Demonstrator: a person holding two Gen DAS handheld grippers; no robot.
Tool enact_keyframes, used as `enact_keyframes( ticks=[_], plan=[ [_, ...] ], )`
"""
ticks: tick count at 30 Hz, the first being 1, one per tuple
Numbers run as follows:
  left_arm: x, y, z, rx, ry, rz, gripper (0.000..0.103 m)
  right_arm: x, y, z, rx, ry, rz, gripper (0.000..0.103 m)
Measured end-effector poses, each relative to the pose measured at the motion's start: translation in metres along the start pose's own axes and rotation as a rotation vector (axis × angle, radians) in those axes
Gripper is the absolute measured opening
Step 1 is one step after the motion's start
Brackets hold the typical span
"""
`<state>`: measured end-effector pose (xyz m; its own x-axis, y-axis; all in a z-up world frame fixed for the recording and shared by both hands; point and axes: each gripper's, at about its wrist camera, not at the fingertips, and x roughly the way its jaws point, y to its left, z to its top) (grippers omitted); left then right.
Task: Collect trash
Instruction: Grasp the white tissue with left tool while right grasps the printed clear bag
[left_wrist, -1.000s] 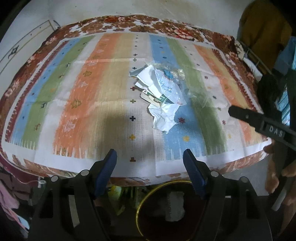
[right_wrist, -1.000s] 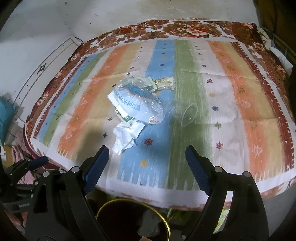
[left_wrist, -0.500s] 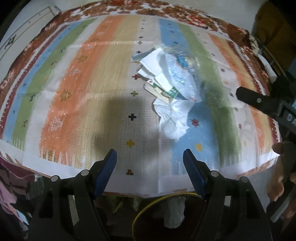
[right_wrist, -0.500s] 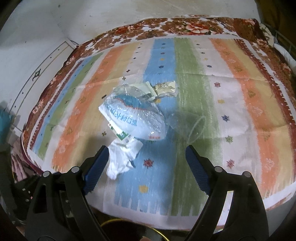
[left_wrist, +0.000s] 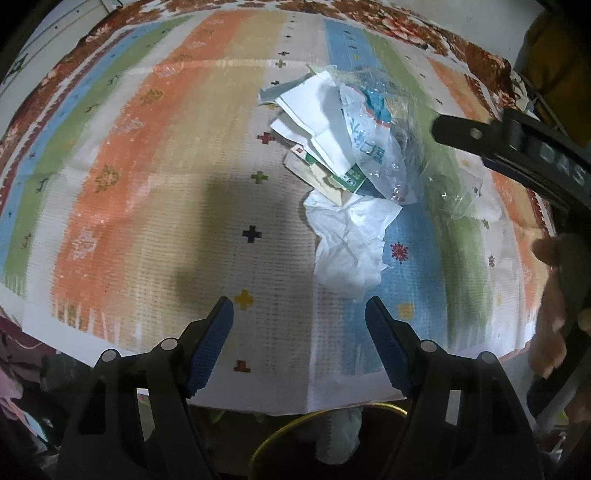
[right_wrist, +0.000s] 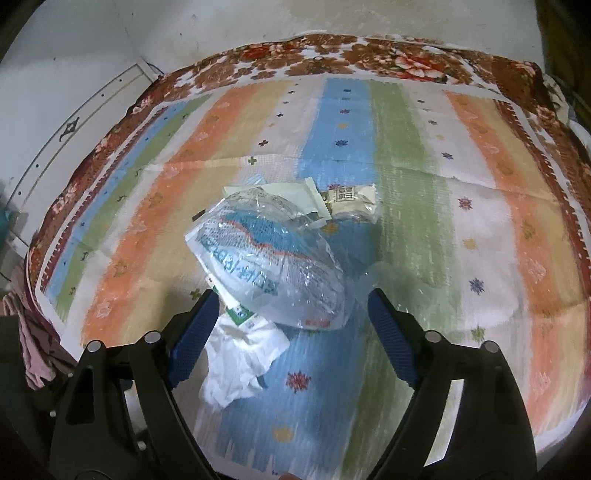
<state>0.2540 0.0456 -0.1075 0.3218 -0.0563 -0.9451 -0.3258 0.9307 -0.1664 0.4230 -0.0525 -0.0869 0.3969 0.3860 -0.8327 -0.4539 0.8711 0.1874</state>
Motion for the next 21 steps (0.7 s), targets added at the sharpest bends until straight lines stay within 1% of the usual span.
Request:
enact_keyframes(
  ticks=[2, 5, 8, 13, 17, 18, 19, 21],
  plan=[
    [0.004, -0.003, 0.002, 0.000, 0.000, -0.003, 0.073, 0.007, 0.000, 0.003, 0.006, 0.007, 0.006, 0.076],
    [0.018, -0.008, 0.005, 0.000, 0.033, 0.014, 0.073, 0.024, -0.002, 0.005, 0.031, 0.037, 0.019, 0.069],
    [0.029, -0.010, 0.006, -0.007, 0.056, 0.016, 0.073, 0.037, -0.003, 0.006, 0.039, 0.053, 0.003, 0.067],
    [0.036, -0.013, 0.010, 0.001, 0.045, 0.011, 0.073, 0.050, -0.006, 0.010, 0.039, 0.059, -0.011, 0.058],
    [0.044, -0.013, 0.015, -0.013, 0.049, -0.006, 0.073, 0.056, -0.008, 0.013, 0.035, 0.066, 0.005, 0.046],
    [0.046, -0.014, 0.017, -0.014, 0.049, -0.009, 0.073, 0.059, -0.007, 0.014, 0.032, 0.069, 0.010, 0.040],
    [0.047, -0.014, 0.019, -0.013, 0.049, -0.009, 0.073, 0.061, -0.007, 0.015, 0.029, 0.073, 0.016, 0.036],
    [0.049, -0.016, 0.021, -0.010, 0.045, -0.003, 0.073, 0.065, -0.004, 0.017, 0.026, 0.078, 0.024, 0.022]
  ],
)
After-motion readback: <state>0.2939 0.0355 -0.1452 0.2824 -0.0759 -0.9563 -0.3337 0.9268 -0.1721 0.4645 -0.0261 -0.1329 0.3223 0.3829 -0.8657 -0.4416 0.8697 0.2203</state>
